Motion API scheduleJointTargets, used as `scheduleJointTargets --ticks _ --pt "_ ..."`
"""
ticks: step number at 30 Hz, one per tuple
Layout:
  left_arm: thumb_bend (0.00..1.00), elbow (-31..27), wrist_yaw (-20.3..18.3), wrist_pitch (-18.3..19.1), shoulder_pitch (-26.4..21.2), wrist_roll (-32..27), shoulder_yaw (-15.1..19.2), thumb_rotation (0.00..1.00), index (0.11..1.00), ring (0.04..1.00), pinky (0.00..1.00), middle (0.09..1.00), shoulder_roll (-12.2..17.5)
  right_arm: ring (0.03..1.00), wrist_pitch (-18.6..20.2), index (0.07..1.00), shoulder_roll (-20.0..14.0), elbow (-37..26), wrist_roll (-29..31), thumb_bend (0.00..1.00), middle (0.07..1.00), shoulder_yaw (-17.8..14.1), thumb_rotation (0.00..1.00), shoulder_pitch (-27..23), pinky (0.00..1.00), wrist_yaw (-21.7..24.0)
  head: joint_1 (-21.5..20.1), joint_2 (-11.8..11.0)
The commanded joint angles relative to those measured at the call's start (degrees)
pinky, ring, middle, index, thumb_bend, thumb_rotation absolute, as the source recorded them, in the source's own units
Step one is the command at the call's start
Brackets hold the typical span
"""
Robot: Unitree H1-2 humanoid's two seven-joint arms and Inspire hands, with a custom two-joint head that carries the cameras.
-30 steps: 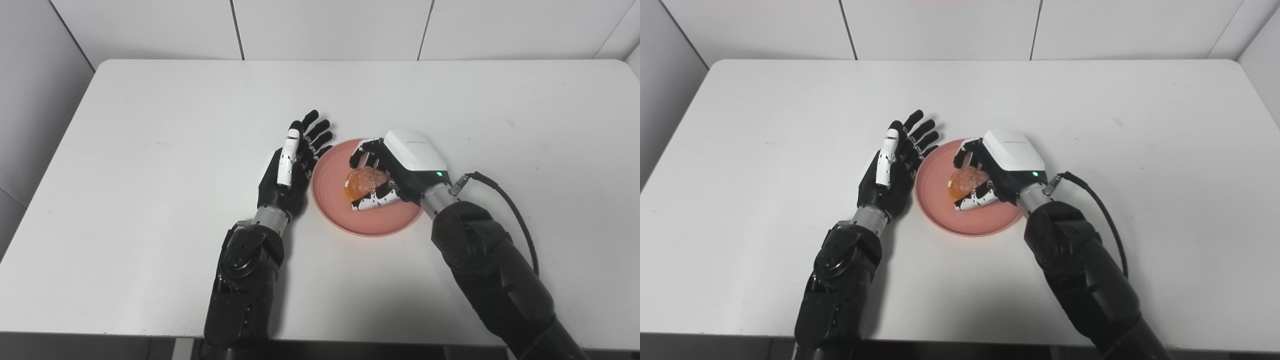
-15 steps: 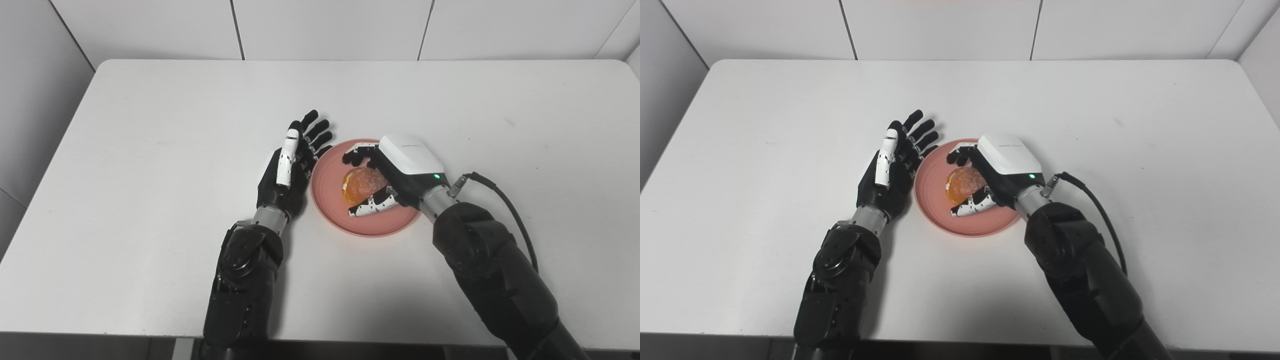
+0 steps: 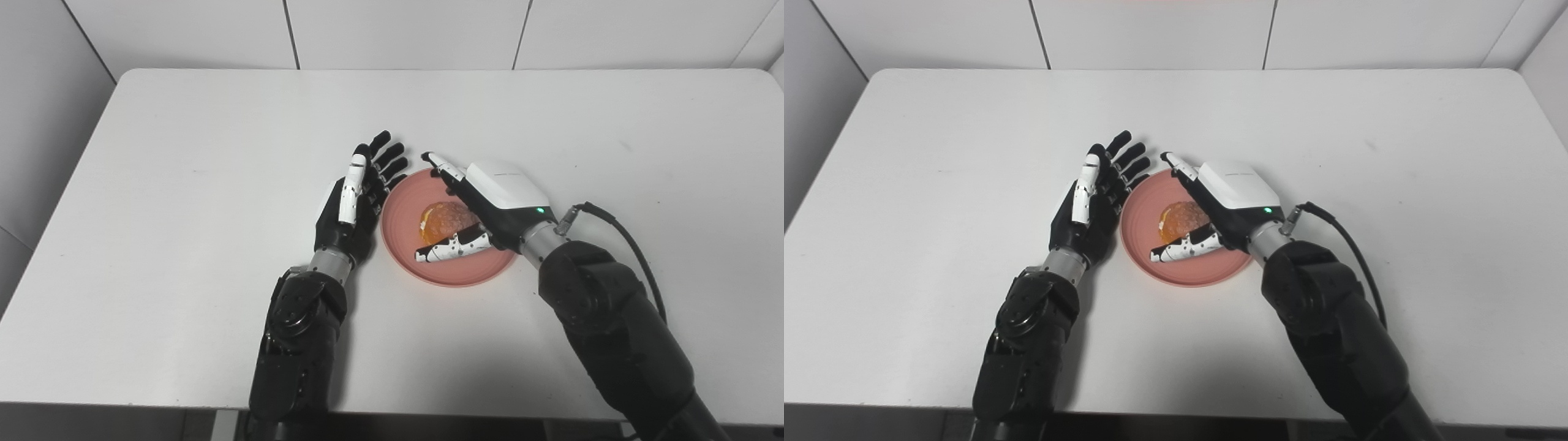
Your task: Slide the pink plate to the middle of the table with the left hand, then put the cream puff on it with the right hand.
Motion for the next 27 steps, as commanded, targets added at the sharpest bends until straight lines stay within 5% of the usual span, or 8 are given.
scheduleJointTargets --ticks 1,14,21,27 --pt "0.43 0.04 -0.01 1.05 0.43 -0.65 0.40 1.00 0.902 0.903 0.88 0.902 0.43 0.787 0.07 1.000 0.48 -2.58 0.34 1.00 0.896 -1.51 0.56 -1.88 0.60 -1.13 0.02 -0.04" --pt "0.42 0.75 -0.10 0.35 0.33 -1.49 0.93 1.00 0.910 0.914 0.89 0.913 0.58 0.896 -3.53 1.000 -0.60 -5.64 1.93 1.00 0.985 -6.27 0.73 -2.46 0.70 -5.88 -0.75 -0.92" --pt "0.42 0.99 -0.48 -0.25 0.52 -1.78 1.31 1.00 0.905 0.908 0.89 0.914 0.66 0.887 -5.89 1.000 0.81 -6.50 7.94 1.00 0.993 -11.48 0.75 -0.25 0.67 -14.20 -1.42 -1.47" --pt "0.43 1.18 -1.17 -0.61 0.65 -1.99 1.42 1.00 0.911 0.910 0.90 0.916 1.21 0.960 -8.07 1.000 3.09 -6.48 13.41 0.92 1.000 -15.28 0.89 3.73 0.82 -21.05 -2.35 -1.81"
